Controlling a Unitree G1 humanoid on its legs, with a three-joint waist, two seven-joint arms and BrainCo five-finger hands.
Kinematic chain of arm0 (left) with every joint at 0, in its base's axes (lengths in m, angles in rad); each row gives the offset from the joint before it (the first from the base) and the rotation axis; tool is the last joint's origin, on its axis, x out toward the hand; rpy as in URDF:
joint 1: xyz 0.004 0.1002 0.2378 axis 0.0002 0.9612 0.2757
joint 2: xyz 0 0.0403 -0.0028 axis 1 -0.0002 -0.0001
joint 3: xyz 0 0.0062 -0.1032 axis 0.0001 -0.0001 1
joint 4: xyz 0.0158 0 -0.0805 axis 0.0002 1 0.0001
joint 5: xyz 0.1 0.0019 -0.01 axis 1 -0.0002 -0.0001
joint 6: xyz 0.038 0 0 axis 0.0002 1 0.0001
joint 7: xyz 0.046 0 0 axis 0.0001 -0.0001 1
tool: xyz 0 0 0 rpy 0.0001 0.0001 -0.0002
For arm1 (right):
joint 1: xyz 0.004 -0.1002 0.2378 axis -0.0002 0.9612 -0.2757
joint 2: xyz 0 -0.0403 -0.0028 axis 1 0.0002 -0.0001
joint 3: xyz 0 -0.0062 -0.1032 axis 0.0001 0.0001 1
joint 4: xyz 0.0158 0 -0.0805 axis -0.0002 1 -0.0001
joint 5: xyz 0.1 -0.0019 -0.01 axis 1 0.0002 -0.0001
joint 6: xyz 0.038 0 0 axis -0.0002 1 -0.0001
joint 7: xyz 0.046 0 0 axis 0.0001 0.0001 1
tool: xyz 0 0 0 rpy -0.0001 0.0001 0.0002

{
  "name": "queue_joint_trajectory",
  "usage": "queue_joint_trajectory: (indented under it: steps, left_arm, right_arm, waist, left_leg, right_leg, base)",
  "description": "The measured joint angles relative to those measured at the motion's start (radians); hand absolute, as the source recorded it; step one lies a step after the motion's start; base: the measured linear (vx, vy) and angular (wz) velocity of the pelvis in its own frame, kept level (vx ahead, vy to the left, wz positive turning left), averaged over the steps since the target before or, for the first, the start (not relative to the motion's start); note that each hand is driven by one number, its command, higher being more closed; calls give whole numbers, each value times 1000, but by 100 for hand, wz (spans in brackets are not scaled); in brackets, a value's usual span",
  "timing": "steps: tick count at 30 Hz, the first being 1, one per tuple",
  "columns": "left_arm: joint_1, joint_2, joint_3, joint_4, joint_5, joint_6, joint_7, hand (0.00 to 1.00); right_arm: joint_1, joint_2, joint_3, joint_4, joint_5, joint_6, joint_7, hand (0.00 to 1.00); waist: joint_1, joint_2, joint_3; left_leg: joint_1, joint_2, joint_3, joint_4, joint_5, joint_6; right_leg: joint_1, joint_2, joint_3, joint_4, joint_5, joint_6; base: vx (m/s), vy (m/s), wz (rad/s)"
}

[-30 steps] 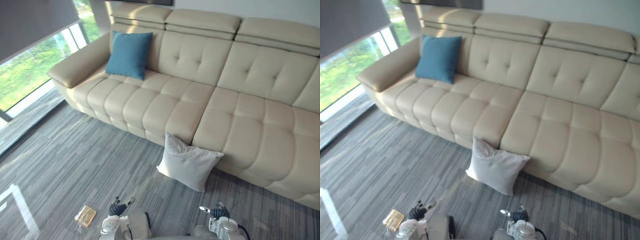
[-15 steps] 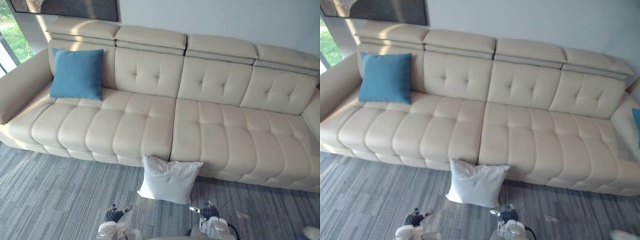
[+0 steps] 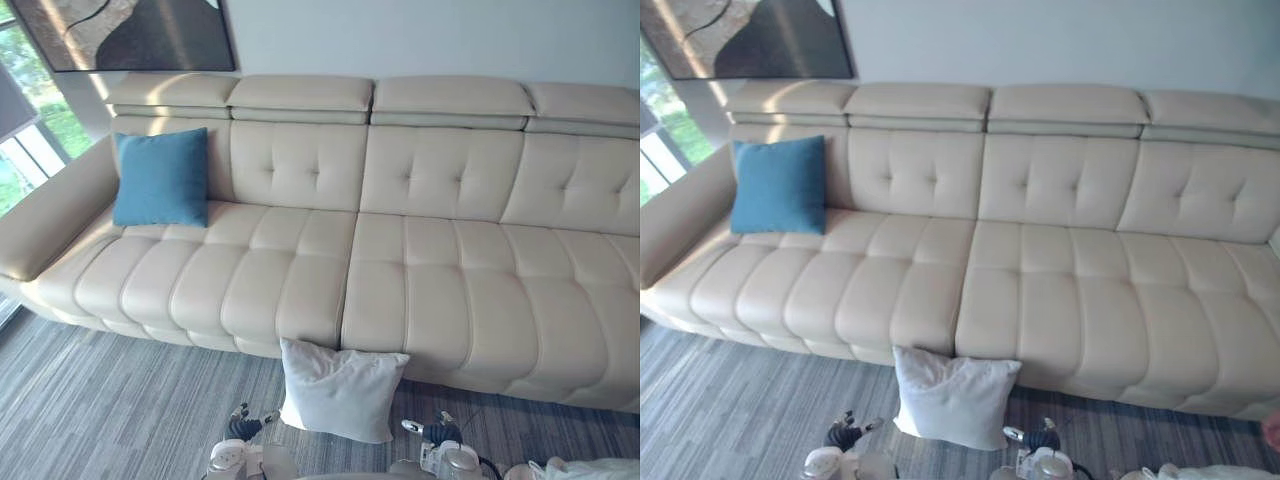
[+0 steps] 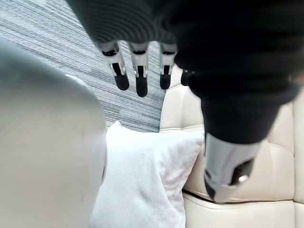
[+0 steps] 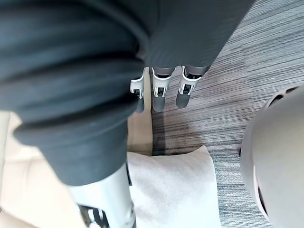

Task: Pick up cushions and gather them together orderly.

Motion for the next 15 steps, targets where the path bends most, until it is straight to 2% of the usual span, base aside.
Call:
queue_joint_trajectory:
  steps: [1,3,5,6,11,13,15]
  left_arm:
    - [-1,2,0,4,0,-1,2,0]
    - [-4,29,0,6,0,-1,6,0]
    - [-4,36,0,10,0,-1,6,0]
    - [-7,40,-1,24,0,-1,7,0]
    - [-13,44,-19,47,0,-1,13,0]
    - [-15,42,-20,46,-3,-1,14,0]
    - [-46,44,-19,41,-22,-2,23,0]
  right_arm:
    - [2,1,0,4,0,0,0,0]
    - [4,18,6,20,0,3,0,0]
    - [5,28,6,20,0,3,0,0]
    - [8,35,6,20,0,3,0,0]
    - [8,31,23,20,11,-6,-6,0]
    - [6,22,35,21,22,-9,-12,0]
    - [-29,7,42,21,47,-9,-21,0]
  waist:
    - [2,-2,1]
    - [4,-53,-9]
    - [5,-57,-9]
    - [5,-68,-17]
    - [3,-62,-14]
    - [6,-48,-2]
    - [9,-55,47]
  left_leg:
    - [18,-24,-26,-97,13,-16]
    - [58,-64,15,-159,26,2]
    - [72,-77,31,-173,26,3]
    - [87,-86,50,-189,25,5]
    - [144,-96,86,-227,20,13]
    - [135,-93,91,-227,20,13]
    - [73,-88,93,-190,20,13]
  right_leg:
    - [-6,2,18,7,-4,15]
    - [-8,-20,65,-41,17,49]
    - [6,-25,82,-78,37,54]
    - [8,-33,95,-91,44,64]
    - [37,-37,120,-109,47,68]
    - [26,-32,122,-94,42,66]
    - [-69,-38,138,15,16,57]
  base:
    - [118,144,-35]
    - [134,156,-36]
    - [161,158,-29]
    - [161,155,-33]
    - [91,53,-21]
    - [7,-17,-11]
    - [-93,-51,1]
